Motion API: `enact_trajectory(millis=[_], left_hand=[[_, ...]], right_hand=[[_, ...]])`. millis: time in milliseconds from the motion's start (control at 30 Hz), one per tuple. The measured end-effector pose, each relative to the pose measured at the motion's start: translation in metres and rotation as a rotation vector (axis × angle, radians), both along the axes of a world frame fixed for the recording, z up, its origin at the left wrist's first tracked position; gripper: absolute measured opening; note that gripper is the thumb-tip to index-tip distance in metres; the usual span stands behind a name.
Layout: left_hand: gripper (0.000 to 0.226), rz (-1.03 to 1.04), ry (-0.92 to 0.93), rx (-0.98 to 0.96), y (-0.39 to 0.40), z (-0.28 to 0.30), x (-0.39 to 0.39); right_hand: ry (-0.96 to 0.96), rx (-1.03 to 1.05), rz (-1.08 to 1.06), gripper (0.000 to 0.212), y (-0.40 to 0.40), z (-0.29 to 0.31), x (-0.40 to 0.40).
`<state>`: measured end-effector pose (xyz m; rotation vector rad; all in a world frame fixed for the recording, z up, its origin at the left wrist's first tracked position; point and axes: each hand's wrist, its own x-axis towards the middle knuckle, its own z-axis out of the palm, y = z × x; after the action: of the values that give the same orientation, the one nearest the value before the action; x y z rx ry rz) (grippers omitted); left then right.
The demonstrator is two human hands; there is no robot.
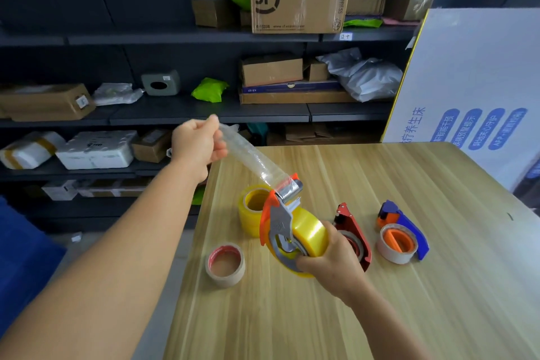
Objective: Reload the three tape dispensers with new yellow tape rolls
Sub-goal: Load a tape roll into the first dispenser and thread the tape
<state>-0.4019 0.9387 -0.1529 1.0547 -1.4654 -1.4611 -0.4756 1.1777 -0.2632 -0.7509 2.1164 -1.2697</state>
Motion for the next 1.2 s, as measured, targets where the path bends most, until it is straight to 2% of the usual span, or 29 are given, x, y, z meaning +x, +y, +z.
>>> enact_trajectory(millis=[133,333,533,667,900,1033,1067,1167,1200], left_hand=[[0.009,-0.005,0.017,0.220,-0.002,-0.037,0.009],[0.009,-0.115,0.032,0.522,0.012,-0.085,0.019],[0.011,-0.214,0.234,0.762,0.047,-0.104,0.029],[0.014,-0.243,0.299,0.868,0.068,-0.112,0.034],[0.022,-0.197,0.451,0.821,0.097,-0.129,0.048],[0.045,-0.205,0.488,0.790,0.114,-0.133,0.066],[0.044,-0.204,0.502,0.774,0.118,-0.135,0.071],[0.018,-0.221,0.538,0.715,0.138,-0.134,0.084],[0.020,-0.226,0.518,0.678,0.145,-0.134,0.087]], right_hand=[[-0.003,-0.038,-0.024,0.044,-0.002,0.008,-0.002],[-0.007,-0.057,-0.007,0.042,0.000,0.020,0.000],[-0.034,-0.103,-0.013,0.045,0.009,0.024,0.009],[-0.057,-0.150,-0.031,0.036,0.019,0.032,0.022],[-0.061,-0.182,-0.046,0.026,0.037,0.042,0.037],[-0.083,-0.194,-0.056,0.028,0.045,0.045,0.043],[-0.090,-0.193,-0.060,0.027,0.047,0.046,0.044],[-0.111,-0.182,-0.052,0.028,0.056,0.048,0.046],[-0.117,-0.174,-0.048,0.030,0.061,0.050,0.048]])
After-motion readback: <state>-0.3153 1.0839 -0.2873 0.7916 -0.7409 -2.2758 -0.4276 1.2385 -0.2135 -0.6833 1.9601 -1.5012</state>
